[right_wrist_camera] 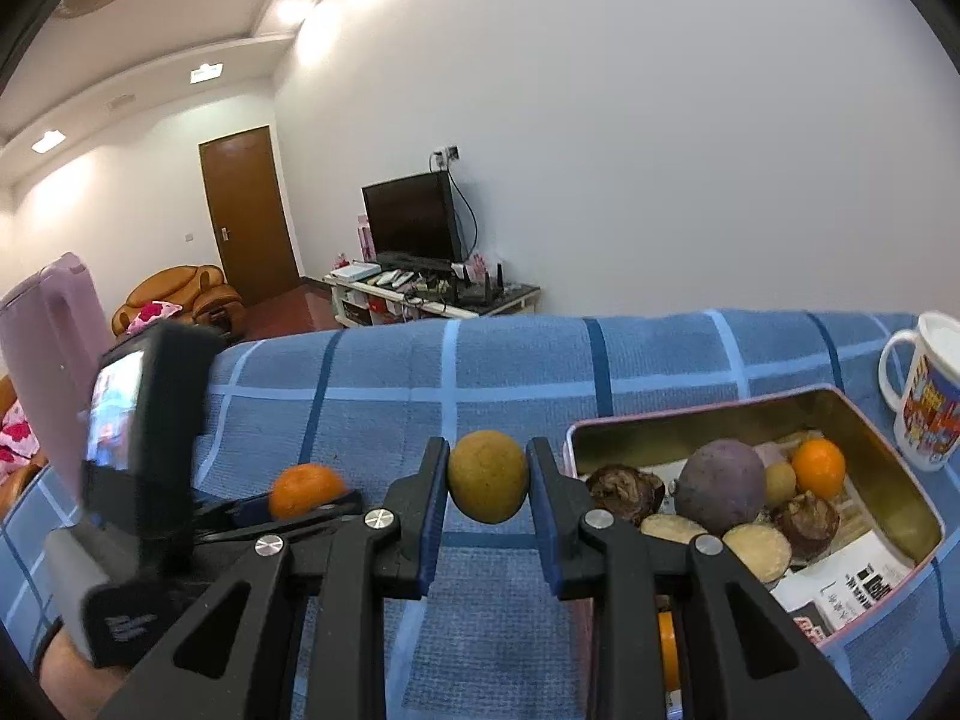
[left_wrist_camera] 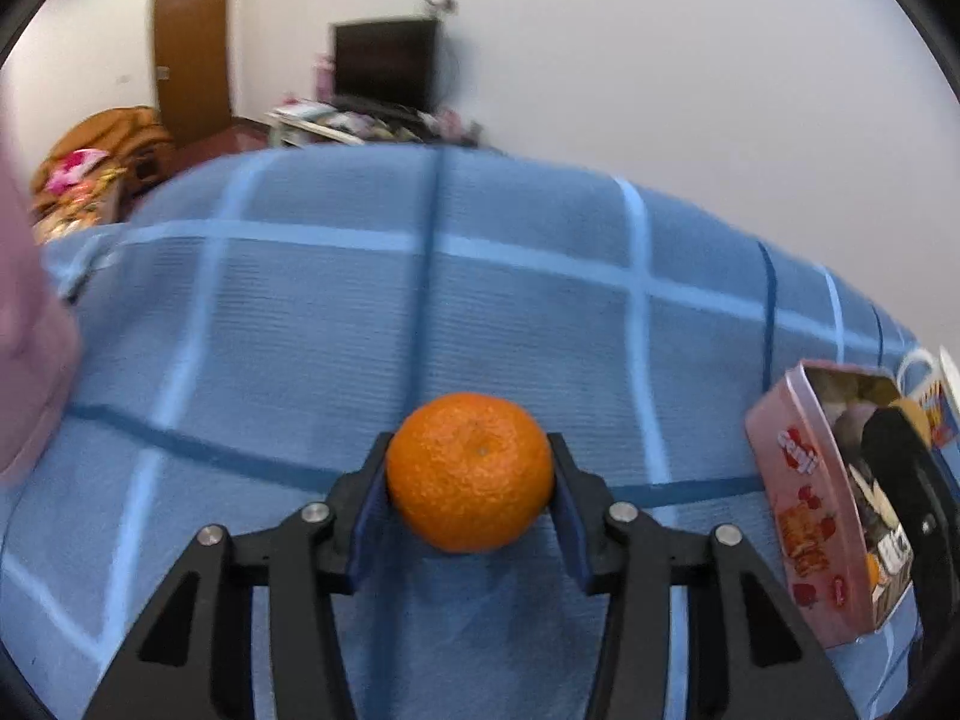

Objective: Organize fruits
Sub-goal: 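Grasp the orange with the left tool while the right tool grasps the small yellow fruit, then carry the orange and the yellow fruit over the pink tin with both tools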

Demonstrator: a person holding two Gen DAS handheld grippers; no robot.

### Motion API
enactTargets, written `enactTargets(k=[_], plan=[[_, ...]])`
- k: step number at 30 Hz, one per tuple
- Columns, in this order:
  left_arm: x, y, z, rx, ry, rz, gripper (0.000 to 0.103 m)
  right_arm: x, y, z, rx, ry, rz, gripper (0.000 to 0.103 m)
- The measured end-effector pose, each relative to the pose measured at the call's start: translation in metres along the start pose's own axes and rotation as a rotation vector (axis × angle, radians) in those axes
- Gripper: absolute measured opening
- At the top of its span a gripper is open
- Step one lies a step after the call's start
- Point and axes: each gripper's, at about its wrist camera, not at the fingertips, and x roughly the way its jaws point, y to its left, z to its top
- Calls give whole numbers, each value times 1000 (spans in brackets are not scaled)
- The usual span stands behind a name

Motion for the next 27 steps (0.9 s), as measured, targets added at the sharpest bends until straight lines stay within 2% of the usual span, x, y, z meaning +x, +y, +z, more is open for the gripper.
enactTargets(k=[6, 10, 18, 27], plan=[[-46, 21, -18, -13, -193, 167, 49, -7, 15, -3, -44, -21, 43, 28], [-69, 27, -30, -27, -275, 210, 49, -14, 31, -7, -100, -53, 66, 28], [-92, 31, -40, -13, -306, 210, 49, -22, 50, -15, -175, -87, 36, 28], [-99, 26, -46, 2, -320, 209, 49, -38, 50, -22, -181, -105, 20, 28]])
